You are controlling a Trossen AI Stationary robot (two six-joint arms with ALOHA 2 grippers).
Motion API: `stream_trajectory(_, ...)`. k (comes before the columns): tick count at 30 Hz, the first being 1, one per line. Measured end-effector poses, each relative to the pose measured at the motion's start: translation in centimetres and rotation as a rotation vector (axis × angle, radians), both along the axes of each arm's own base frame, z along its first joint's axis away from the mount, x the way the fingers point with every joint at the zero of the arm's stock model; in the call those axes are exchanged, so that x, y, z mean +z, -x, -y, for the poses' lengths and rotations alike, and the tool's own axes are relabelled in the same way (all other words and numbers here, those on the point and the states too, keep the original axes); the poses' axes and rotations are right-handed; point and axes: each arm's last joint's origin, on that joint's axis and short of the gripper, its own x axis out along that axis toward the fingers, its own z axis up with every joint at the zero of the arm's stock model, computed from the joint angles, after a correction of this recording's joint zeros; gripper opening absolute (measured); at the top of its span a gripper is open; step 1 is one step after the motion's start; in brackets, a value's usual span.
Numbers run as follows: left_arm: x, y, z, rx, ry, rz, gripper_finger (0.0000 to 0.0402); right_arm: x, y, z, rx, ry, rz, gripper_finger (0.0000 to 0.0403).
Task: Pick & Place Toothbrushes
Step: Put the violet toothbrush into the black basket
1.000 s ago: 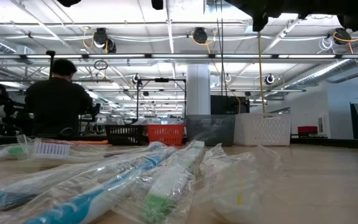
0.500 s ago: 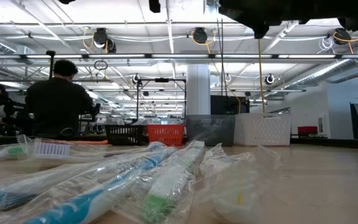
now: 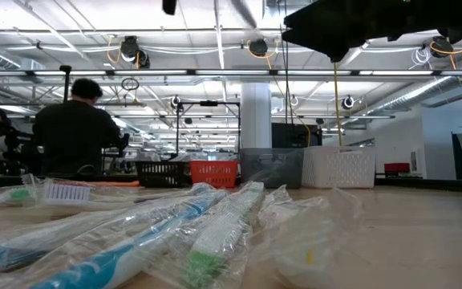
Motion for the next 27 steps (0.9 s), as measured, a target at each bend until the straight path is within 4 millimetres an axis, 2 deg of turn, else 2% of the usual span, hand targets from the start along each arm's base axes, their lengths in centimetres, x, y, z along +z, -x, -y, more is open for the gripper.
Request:
stream_trajectory(7, -0.7, 1.3, -2.9, 0.180, 0.060, -0.158, 0.0006, -0.4, 0.0, 0.0, 0.004, -0.038, -0.037, 0.0184)
stream_trajectory(20, -3.5, 3.0, -10.8, 0.478, 0.179, -0.428, 0.0006, -0.7, 0.1, -0.1, 0.008, -0.055, -0.060, 0.0183)
stream_trajectory(27, -3.9, 4.0, -13.8, 0.553, 0.237, -0.464, 0.0006, -0.7, 0.1, -0.1, 0.009, -0.049, -0.062, 0.0183)
